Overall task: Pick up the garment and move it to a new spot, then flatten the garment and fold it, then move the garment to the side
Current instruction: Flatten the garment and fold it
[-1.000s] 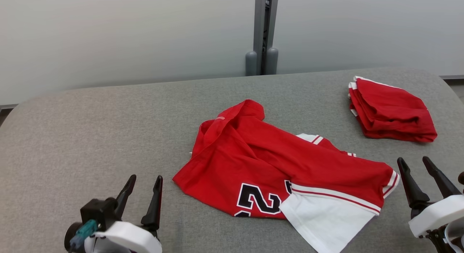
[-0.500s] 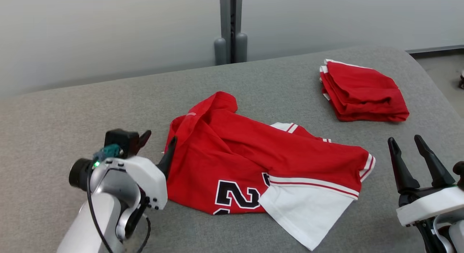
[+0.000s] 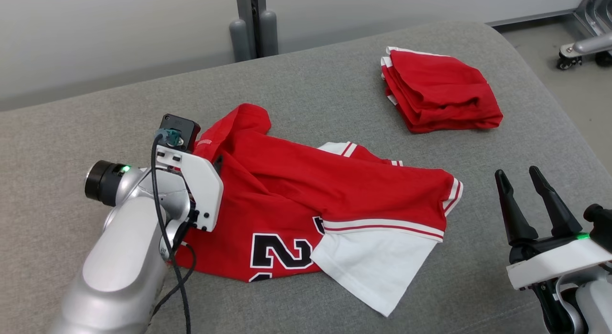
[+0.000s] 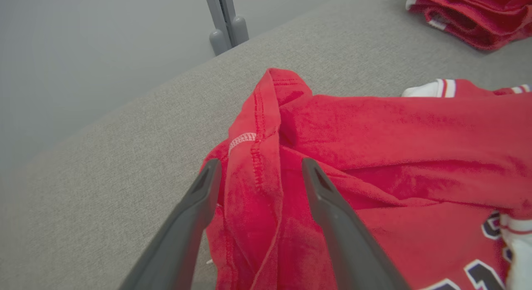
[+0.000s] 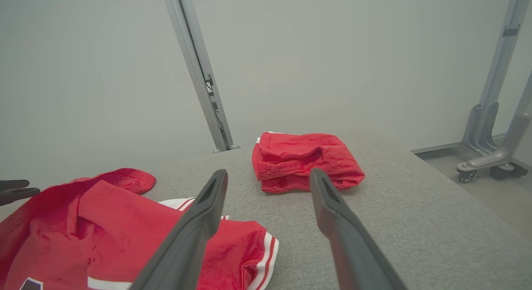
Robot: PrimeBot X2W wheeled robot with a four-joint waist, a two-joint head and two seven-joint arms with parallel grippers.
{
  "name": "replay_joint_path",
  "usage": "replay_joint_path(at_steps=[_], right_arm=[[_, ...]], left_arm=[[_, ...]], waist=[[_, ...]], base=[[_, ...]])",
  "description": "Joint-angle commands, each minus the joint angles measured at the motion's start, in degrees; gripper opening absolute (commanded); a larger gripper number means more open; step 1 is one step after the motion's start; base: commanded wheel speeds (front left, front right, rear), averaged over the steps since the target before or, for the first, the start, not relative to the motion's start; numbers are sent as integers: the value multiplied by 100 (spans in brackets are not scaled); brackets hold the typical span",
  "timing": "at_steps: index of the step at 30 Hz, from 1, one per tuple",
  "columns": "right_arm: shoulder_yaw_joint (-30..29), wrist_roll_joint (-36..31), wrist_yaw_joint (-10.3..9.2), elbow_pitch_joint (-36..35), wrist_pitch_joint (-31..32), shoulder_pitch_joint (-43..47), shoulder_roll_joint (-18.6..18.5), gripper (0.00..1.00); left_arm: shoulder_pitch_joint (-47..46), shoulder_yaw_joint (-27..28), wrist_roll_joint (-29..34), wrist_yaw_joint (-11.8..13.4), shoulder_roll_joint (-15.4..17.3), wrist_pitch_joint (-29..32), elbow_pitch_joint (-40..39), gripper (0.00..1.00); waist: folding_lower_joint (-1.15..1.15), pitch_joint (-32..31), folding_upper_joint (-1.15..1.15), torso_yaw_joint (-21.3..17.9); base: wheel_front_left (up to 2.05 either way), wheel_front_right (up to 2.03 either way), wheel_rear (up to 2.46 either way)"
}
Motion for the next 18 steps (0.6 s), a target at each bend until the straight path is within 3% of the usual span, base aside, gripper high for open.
replay_joint_path(at_steps=[1,6,12,13,14,15,18], right_arm=[[-3,32,0,3,-51,-91,-24,100],[33,63,0,1,-51,-167,-19,100],[28,50,0,-33,-51,-219,12,100],[9,39,0,-37,-51,-208,13,100],[-9,29,0,-32,-51,-180,12,100],[-33,16,0,-25,-52,-141,10,100],[-75,-13,0,15,-51,-74,-8,100]], left_arm=[[-258,-49,129,76,22,31,210,100],[-684,-224,430,185,74,26,869,100],[-1111,-164,371,209,-55,-371,1525,100],[-1135,-151,328,185,-83,-429,1610,47],[-1154,-139,291,145,-115,-487,1677,7],[-1164,-127,253,114,-148,-542,1728,0],[-1155,-103,123,14,-225,-686,1858,0]], waist=[[0,139,0,-113],[0,295,0,-196],[0,398,0,-255],[0,396,0,-248],[0,386,0,-234],[0,367,0,-211],[0,279,0,-96]], base=[[0,0,0],[0,0,0],[0,0,0],[0,0,0],[0,0,0],[0,0,0],[0,0,0]])
